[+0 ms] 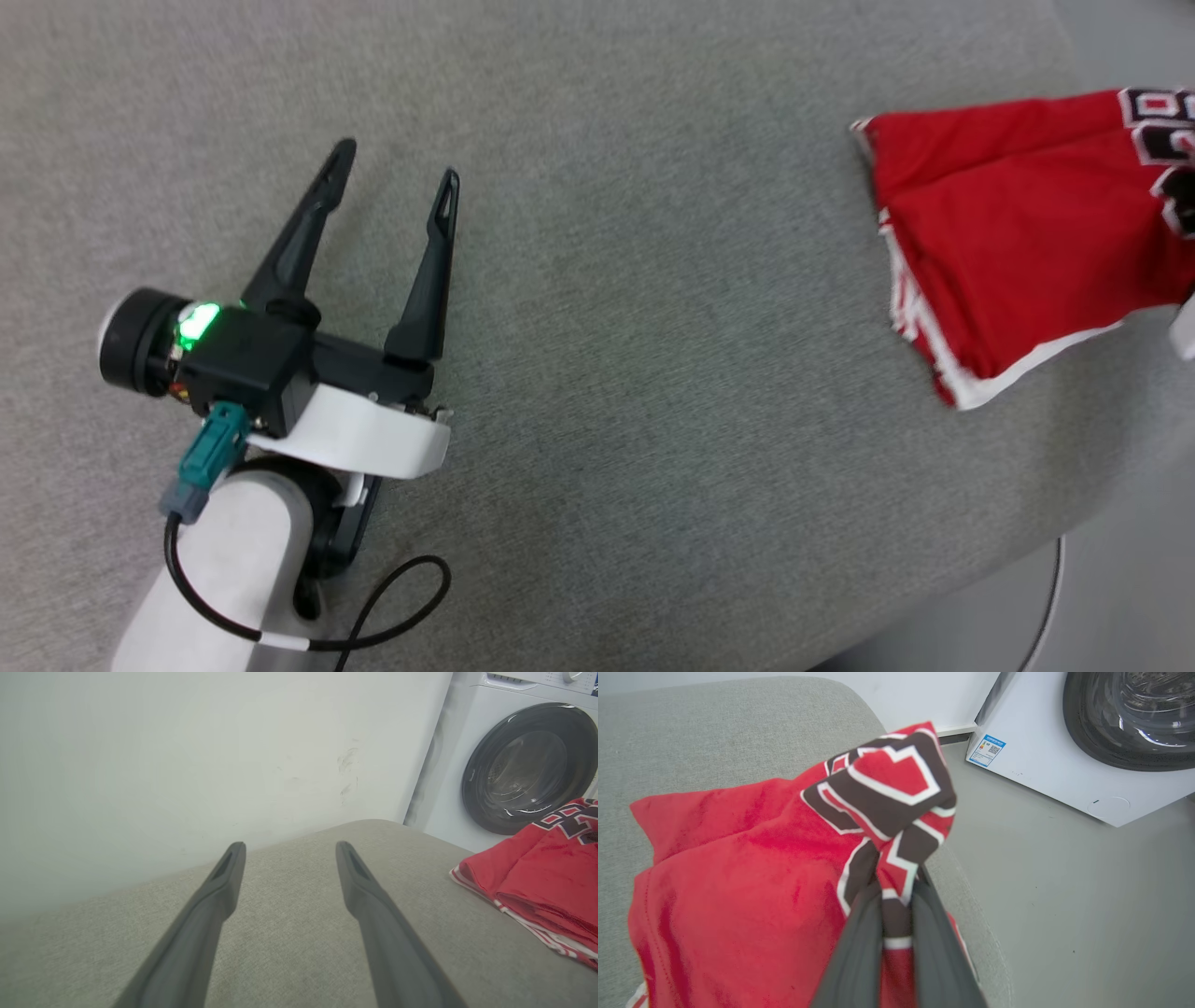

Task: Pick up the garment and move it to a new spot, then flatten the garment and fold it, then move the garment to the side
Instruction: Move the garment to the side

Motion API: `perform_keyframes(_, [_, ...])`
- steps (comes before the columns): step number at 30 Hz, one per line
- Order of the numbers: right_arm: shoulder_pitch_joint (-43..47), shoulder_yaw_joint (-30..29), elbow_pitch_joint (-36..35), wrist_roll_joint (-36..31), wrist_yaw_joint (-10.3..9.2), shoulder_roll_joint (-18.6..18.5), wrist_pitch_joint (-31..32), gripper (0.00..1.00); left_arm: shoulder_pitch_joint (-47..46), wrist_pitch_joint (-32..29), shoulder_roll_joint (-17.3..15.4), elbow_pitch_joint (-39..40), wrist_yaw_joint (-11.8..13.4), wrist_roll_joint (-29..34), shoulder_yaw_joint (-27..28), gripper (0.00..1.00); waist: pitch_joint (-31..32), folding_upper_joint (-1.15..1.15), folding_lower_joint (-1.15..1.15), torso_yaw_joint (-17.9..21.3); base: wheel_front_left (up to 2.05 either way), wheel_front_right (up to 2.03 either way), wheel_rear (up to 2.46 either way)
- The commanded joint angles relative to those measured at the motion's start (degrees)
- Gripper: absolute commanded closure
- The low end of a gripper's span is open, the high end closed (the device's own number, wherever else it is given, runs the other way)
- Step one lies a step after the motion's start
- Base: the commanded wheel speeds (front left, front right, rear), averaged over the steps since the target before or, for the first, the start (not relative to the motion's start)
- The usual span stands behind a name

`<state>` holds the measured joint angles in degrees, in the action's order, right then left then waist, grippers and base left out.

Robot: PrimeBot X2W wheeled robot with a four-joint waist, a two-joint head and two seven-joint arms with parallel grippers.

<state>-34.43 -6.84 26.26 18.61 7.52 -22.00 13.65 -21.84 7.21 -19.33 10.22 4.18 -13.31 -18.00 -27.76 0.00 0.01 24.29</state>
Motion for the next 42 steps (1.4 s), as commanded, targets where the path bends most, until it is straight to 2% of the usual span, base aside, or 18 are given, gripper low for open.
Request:
perform_keyframes(1, [-1.71, -0.65, 1.27, -0.62, -0.07, -0.98, -1.19, 1.00, -1.50, -0.34, -0.33, 0.58, -0.26, 0.40, -0.06, 0.00, -4.14, 0.00, -0.01, -0.95, 0.00, 0.00, 0.00])
perform_keyframes(7, [-6.91, -3.91, 8.80, -2.50, -0.07, -2.40, -5.56, 1.00, -4.50, -0.47, -0.64, 1.63, -0.71, 1.10, -0.59, 0.00, -7.68, 0.00, -0.01, -3.24, 0.00, 0.00, 0.00])
perform_keyframes(8, [-7.44, -3.69, 9.85, -2.69, -0.07, -2.35, -6.23, 0.97, -4.64, -0.30, -0.60, 1.60, -0.75, 1.05, -0.71, 0.00, -7.88, 0.00, -0.01, -3.55, 0.00, 0.00, 0.00])
perform_keyframes(9, [-7.85, -3.96, 11.32, -3.14, -0.08, -2.49, -6.76, 0.72, -4.78, -0.15, -0.55, 1.51, -0.76, 1.07, -0.74, 0.00, -8.05, 0.00, -0.01, -3.82, 0.00, 0.00, 0.00])
perform_keyframes(10, [-8.18, -4.18, 12.43, -3.50, -0.07, -2.43, -7.63, 0.00, -4.96, -0.04, -0.52, 1.36, -0.74, 1.08, -0.83, 0.00, -8.14, 0.00, -0.01, -4.08, 0.00, 0.00, 0.00])
perform_keyframes(17, [-9.11, -7.84, 17.94, -7.67, -0.08, -3.34, -15.26, 0.00, -4.01, 1.62, 0.16, -0.48, -0.24, 0.24, -0.78, 0.00, -5.81, 0.00, -0.01, -5.90, 0.00, 0.00, 0.00])
perform_keyframes(23, [-6.23, -9.57, 15.92, -8.27, -0.07, -2.61, -21.27, 0.00, -0.55, 4.17, 1.58, -3.25, 1.03, -1.53, -0.21, 0.00, 0.08, 0.00, -0.01, -7.64, 0.00, 0.00, 0.00])
perform_keyframes(32, [5.13, -6.52, 1.38, -5.20, -0.07, 0.00, -25.07, 0.00, 7.08, 6.74, 3.99, -7.11, 3.29, -4.70, 1.34, 0.00, 9.45, 0.00, -0.01, -11.30, 0.00, 0.00, 0.00])
perform_keyframes(42, [21.46, -3.91, -17.42, -3.23, -0.07, 8.19, -20.02, 0.00, 13.20, 7.74, 6.18, -10.54, 4.23, -6.78, 2.91, 0.00, 17.27, 0.00, -0.01, -17.85, 0.00, 0.00, 0.00])
